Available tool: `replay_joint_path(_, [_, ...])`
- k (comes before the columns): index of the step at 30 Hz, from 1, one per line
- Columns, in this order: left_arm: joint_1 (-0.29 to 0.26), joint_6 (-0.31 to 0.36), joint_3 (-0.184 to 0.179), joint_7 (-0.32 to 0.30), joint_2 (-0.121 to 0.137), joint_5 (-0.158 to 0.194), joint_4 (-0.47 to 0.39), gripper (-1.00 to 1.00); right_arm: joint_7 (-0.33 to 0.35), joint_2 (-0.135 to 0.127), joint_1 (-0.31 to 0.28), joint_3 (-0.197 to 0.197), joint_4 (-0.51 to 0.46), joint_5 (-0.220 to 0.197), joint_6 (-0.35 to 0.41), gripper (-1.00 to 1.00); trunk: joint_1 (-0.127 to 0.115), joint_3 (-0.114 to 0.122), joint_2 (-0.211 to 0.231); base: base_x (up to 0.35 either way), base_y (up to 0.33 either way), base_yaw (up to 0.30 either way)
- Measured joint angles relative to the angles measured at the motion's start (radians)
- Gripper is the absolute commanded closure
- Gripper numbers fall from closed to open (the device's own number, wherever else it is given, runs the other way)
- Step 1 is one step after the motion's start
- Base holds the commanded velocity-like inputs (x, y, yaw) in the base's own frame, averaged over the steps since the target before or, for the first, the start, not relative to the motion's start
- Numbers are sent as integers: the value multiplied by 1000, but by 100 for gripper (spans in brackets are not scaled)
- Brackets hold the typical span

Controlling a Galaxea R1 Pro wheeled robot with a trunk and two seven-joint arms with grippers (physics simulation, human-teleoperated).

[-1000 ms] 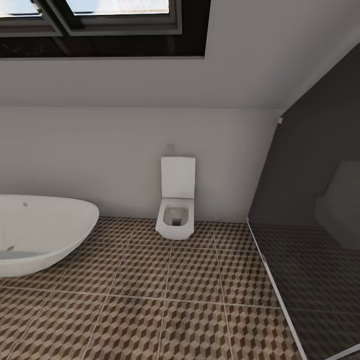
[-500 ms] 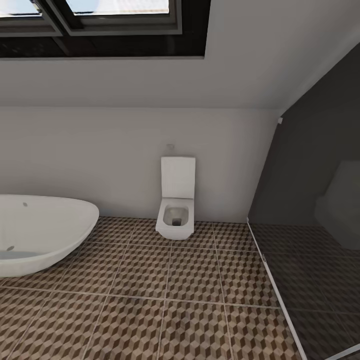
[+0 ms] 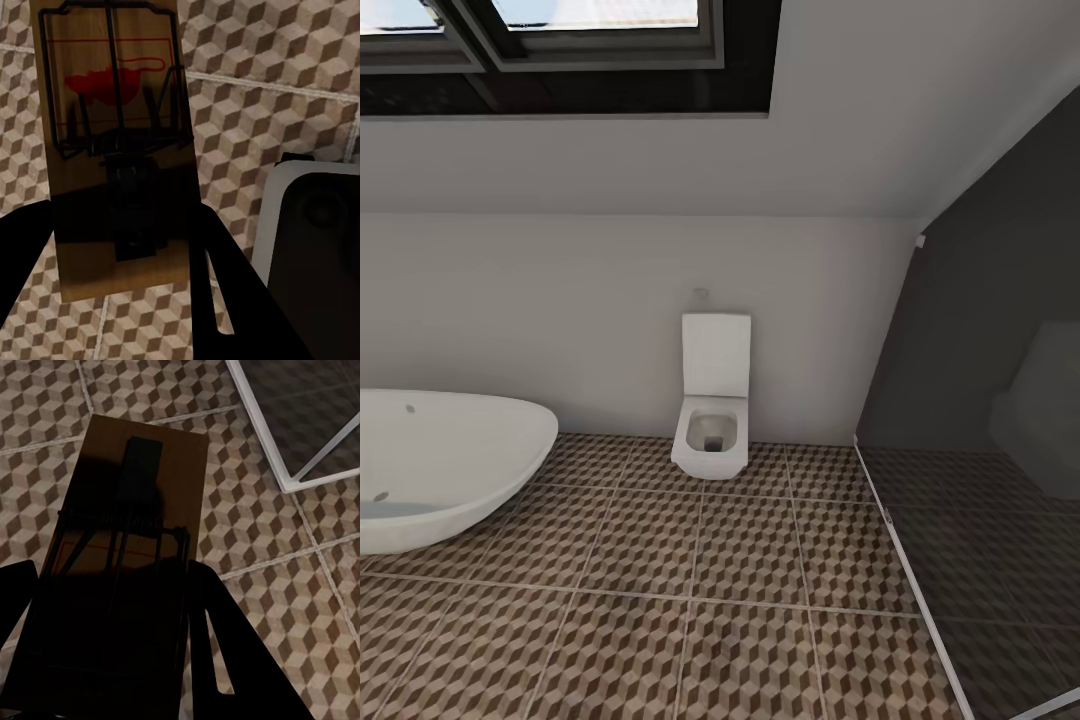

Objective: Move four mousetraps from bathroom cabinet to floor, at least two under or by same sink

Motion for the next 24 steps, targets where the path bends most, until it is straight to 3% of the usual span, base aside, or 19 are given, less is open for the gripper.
replay_joint_path(24, [0, 0, 0, 0, 0, 0, 0, 100, 0, 0, 0, 0, 0, 0, 0, 100, 0, 0, 0, 0, 0, 0])
